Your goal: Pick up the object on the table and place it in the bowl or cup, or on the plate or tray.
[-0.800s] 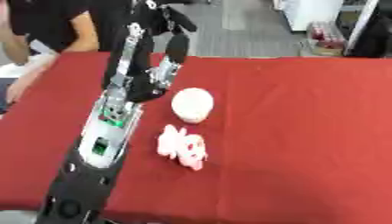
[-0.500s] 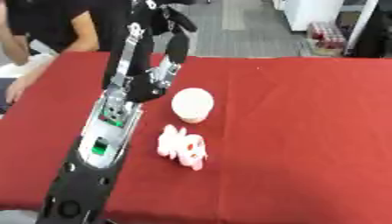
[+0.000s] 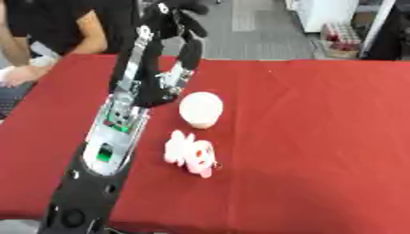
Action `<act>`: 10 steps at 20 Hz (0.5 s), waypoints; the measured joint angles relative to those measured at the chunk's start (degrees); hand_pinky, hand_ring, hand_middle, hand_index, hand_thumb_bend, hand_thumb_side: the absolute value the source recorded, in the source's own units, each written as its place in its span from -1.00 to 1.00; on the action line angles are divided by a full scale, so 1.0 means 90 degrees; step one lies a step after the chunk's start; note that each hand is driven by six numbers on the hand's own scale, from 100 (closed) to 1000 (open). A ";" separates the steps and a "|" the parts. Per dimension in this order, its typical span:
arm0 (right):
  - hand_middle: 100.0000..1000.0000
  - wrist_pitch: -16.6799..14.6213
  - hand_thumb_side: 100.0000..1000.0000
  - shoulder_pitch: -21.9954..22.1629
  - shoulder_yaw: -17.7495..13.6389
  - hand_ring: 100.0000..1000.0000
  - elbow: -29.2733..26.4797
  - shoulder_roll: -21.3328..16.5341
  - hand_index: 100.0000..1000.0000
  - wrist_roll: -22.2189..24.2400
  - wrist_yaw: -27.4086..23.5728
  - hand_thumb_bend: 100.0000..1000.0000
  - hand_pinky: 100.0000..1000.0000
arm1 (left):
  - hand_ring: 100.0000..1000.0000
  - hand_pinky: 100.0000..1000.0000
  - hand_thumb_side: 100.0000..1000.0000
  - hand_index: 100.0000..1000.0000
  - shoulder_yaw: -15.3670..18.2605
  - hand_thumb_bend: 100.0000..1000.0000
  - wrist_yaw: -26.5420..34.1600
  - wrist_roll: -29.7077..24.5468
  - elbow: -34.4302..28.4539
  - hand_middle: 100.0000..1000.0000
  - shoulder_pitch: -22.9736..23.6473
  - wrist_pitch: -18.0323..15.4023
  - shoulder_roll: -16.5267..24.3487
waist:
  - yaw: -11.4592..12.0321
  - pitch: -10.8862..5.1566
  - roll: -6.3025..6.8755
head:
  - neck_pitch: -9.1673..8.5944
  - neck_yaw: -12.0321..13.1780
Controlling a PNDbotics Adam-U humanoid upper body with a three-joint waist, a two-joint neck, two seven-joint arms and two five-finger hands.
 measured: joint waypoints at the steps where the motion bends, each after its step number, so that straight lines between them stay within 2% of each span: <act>1: 0.57 0.0000 0.64 0.0000 0.0004 0.10 0.0000 0.0000 0.66 0.0001 0.0006 -1.00 -0.16 | 0.06 -0.46 0.40 0.57 0.0002 -0.79 -0.0259 -0.0527 0.0037 0.23 -0.0001 0.0070 -0.0001 | 0.0000 0.0000 0.0000 | 0.0000 0.0000; 2: 0.58 -0.0001 0.64 0.0000 0.0012 0.10 0.0000 0.0000 0.66 0.0003 0.0016 -1.00 -0.16 | 0.09 -0.39 0.50 0.58 0.0008 -0.83 -0.0489 -0.1027 0.0056 0.25 -0.0002 0.0131 -0.0001 | 0.0001 0.0001 -0.0001 | 0.0000 0.0000; 5: 0.58 0.0000 0.64 0.0001 0.0032 0.10 0.0000 0.0000 0.66 0.0008 0.0023 -1.00 -0.16 | 0.14 -0.32 0.54 0.60 0.0047 -0.80 -0.1225 -0.2447 0.0150 0.30 -0.0002 0.0317 0.0000 | 0.0007 0.0004 -0.0003 | 0.0000 0.0000; 7: 0.58 -0.0001 0.64 0.0001 0.0033 0.10 0.0000 0.0000 0.66 0.0010 0.0025 -1.00 -0.16 | 0.16 -0.31 0.52 0.60 0.0067 -0.76 -0.1657 -0.3179 0.0212 0.32 -0.0002 0.0386 -0.0001 | 0.0007 0.0008 -0.0003 | 0.0000 0.0000; 8: 0.58 -0.0003 0.64 0.0001 0.0033 0.10 0.0000 0.0000 0.66 0.0013 0.0025 -1.00 -0.16 | 0.24 -0.28 0.47 0.63 0.0077 -0.59 -0.1824 -0.3461 0.0238 0.38 -0.0003 0.0406 -0.0003 | 0.0007 0.0014 -0.0003 | 0.0000 0.0000; 9: 0.58 -0.0008 0.64 0.0001 0.0033 0.10 0.0000 0.0000 0.66 0.0019 0.0025 -1.00 -0.16 | 0.22 -0.29 0.48 0.63 0.0080 -0.63 -0.1980 -0.3696 0.0267 0.37 -0.0004 0.0421 -0.0003 | 0.0007 0.0022 -0.0003 | 0.0000 0.0000; 10: 0.58 -0.0005 0.64 0.0001 0.0033 0.10 0.0000 0.0000 0.66 0.0026 0.0026 -1.00 -0.16 | 0.35 -0.17 0.32 0.65 0.0082 -0.35 -0.2114 -0.3896 0.0295 0.42 -0.0004 0.0434 -0.0004 | 0.0007 0.0030 -0.0003 | 0.0000 0.0000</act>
